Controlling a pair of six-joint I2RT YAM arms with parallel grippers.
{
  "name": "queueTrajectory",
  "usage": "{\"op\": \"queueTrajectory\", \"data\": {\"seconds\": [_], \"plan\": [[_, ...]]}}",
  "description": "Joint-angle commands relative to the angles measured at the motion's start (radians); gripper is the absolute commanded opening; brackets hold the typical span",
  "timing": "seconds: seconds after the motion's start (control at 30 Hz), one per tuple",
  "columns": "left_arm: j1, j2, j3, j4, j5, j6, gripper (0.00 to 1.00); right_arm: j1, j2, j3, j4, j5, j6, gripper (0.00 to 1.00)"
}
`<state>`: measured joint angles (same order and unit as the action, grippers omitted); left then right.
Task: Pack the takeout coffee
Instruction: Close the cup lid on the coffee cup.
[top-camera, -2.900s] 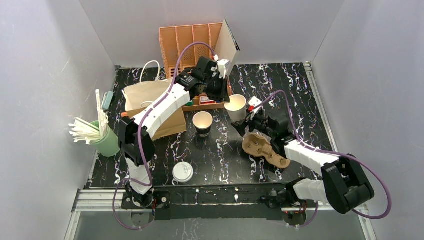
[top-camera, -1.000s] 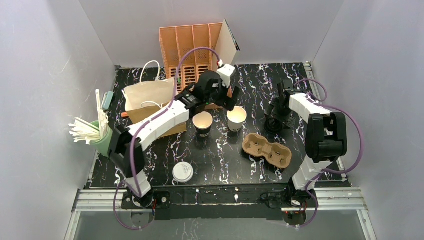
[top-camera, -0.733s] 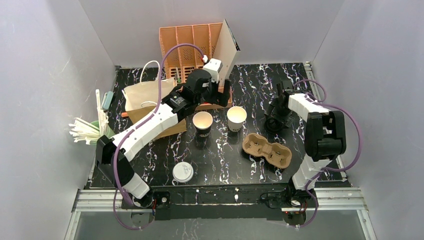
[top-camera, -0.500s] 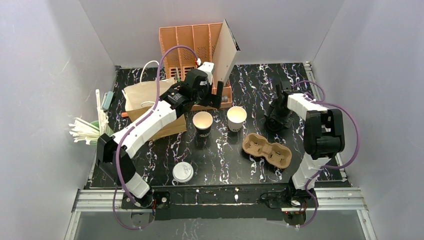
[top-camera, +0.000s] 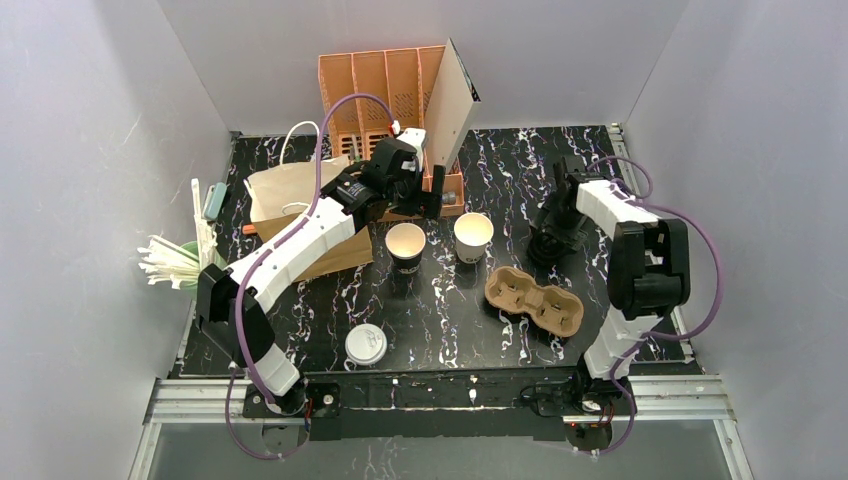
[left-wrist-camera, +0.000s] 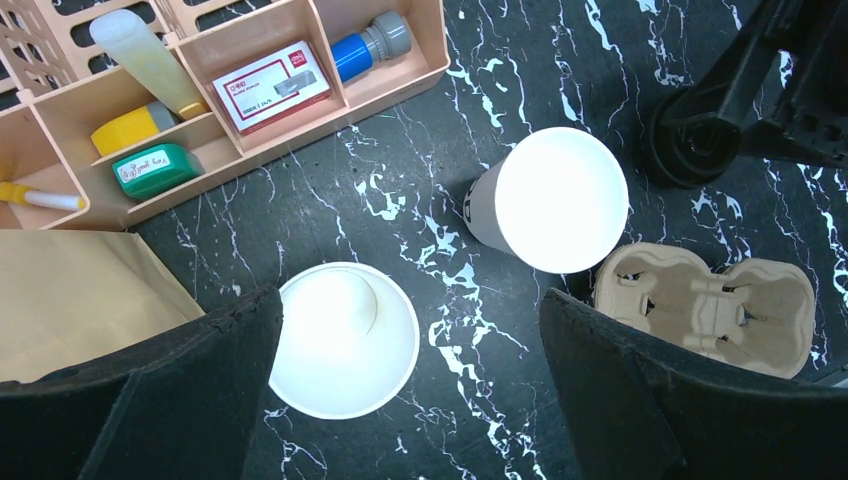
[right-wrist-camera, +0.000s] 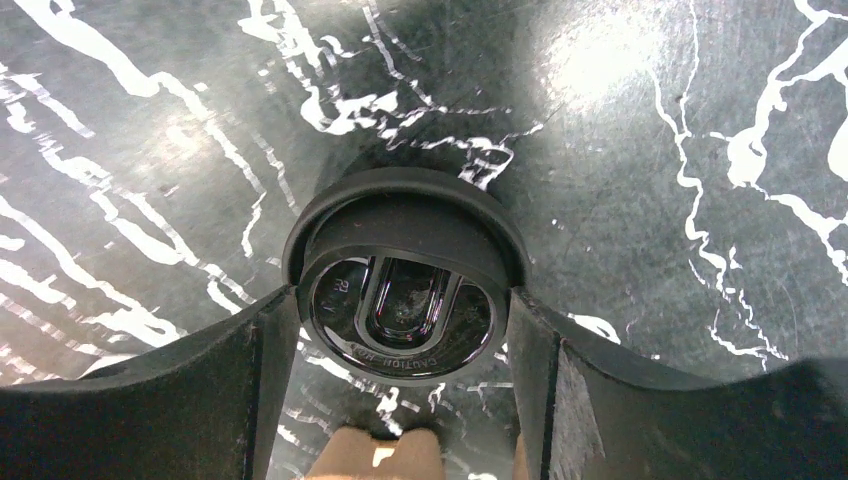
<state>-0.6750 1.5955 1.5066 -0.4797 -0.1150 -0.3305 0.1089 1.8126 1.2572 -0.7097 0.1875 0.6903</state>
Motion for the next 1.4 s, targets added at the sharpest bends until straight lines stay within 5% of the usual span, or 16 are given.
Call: {"op": "queueTrajectory", "data": {"seconds": [0.0, 0.17, 0.4, 0.5, 0.73, 0.87, 1.37], "plan": [[0.009, 0.005, 0.044, -0.021, 0.008, -0.008, 0.98, 0.004, -0.140, 0.082, -0.079, -0.066, 0.003, 0.72], [0.031, 0.054, 0.070, -0.024, 0.096, -0.044, 0.98, 0.017, -0.256, 0.076, -0.027, -0.283, -0.048, 0.66], [0.082, 0.155, 0.135, -0.017, 0.246, -0.135, 0.98, 0.112, -0.282, 0.118, 0.028, -0.400, -0.112, 0.63], [0.089, 0.185, 0.155, -0.005, 0.284, -0.155, 0.94, 0.178, -0.253, 0.153, 0.042, -0.400, -0.145, 0.63], [0.106, 0.234, 0.170, 0.024, 0.352, -0.182, 0.62, 0.291, -0.125, 0.298, -0.040, -0.284, -0.247, 0.66], [0.106, 0.246, 0.175, 0.024, 0.353, -0.177, 0.51, 0.314, -0.087, 0.335, -0.056, -0.255, -0.269, 0.66], [0.113, 0.287, 0.170, 0.031, 0.383, -0.195, 0.47, 0.377, -0.019, 0.431, -0.187, -0.202, -0.313, 0.70]]}}
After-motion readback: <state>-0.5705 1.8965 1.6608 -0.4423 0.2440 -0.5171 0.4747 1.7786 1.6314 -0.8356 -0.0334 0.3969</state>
